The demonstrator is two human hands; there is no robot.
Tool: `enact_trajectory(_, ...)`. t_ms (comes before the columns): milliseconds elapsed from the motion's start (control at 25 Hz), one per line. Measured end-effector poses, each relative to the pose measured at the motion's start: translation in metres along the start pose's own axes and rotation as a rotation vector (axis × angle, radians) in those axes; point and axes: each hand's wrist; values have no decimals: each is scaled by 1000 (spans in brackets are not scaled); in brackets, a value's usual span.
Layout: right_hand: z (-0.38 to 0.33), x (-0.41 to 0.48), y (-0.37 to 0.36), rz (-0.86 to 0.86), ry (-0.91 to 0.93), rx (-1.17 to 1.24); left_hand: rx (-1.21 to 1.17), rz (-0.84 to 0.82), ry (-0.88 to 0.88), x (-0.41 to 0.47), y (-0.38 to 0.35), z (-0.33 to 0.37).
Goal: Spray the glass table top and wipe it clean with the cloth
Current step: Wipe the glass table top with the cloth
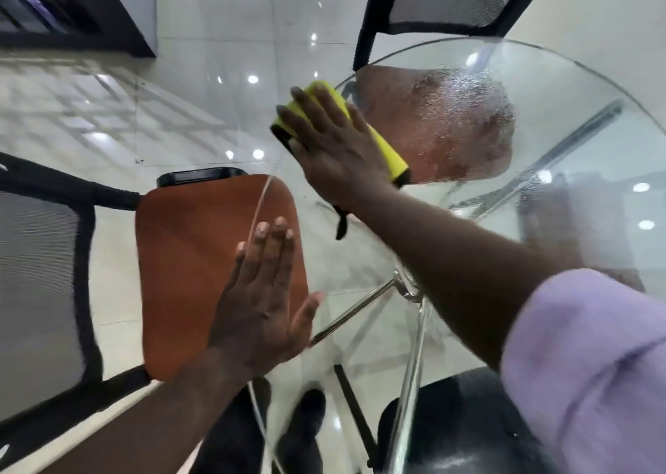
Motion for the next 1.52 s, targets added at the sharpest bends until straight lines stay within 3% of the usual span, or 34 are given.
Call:
enact_trajectory(80,9,-19,6,-22,-52,-12,26,-7,-11,-1,3,0)
enact_trajectory(280,26,-192,45,-3,-286,-74,33,-43,19,1,9,3)
enact_trajectory(360,25,-177,40,-20,-225,-67,37,-34,8,0,7,3)
enact_trajectory(480,53,-107,21,-35,93,61,52,0,-32,0,-1,-5)
enact_trajectory(520,70,-91,19,-4,54,124,53,10,-41,1,-3,-3)
enact_trajectory(600,85,-95,16,137,-366,130,66,-11,-38,-1,-1,1)
enact_trajectory(680,52,-148,22,181,-834,6,106,-33,-37,0,7,2)
enact_trajectory(720,27,-183,30,176,-844,-46,142,-43,-56,2,12,2)
enact_trajectory(800,-3,-249,42,118,-405,-17,188,-45,-187,4,18,8)
enact_trajectory(880,29,-267,50,62,76,51,125,-56,-368,1,12,20)
enact_trajectory(920,58,-262,46,70,174,38,89,-76,-419,0,8,28)
enact_trajectory(960,81,-253,40,92,121,7,93,-107,-451,-2,3,36)
enact_trajectory(1000,99,-244,36,124,-66,-40,130,-134,-467,-5,0,41)
enact_trajectory(1120,84,-253,44,201,-891,-144,196,-187,-466,-6,4,48)
enact_trajectory(1160,53,-268,48,221,-1023,-128,197,-197,-464,-4,7,49)
enact_trajectory(1200,18,-284,51,224,-1021,-120,198,-212,-460,-3,9,48)
enact_trajectory(1280,-30,-314,50,160,-743,-86,212,-257,-455,-3,10,50)
enact_trajectory(1360,4,-318,49,104,-339,-39,227,-276,-451,-4,8,49)
enact_trajectory(1400,36,-315,51,92,-230,-40,234,-274,-454,-5,8,48)
enact_trajectory(1440,68,-315,52,80,-220,-64,229,-275,-463,-4,7,48)
enact_trajectory(1520,111,-326,61,128,-502,-129,200,-273,-488,0,7,47)
Point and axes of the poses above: each hand's wrist, its own x-axis towards the middle knuckle, its own y-axis out of the back of the hand, z = x × y, and after that the axes turned 14 degrees about z, right-handed
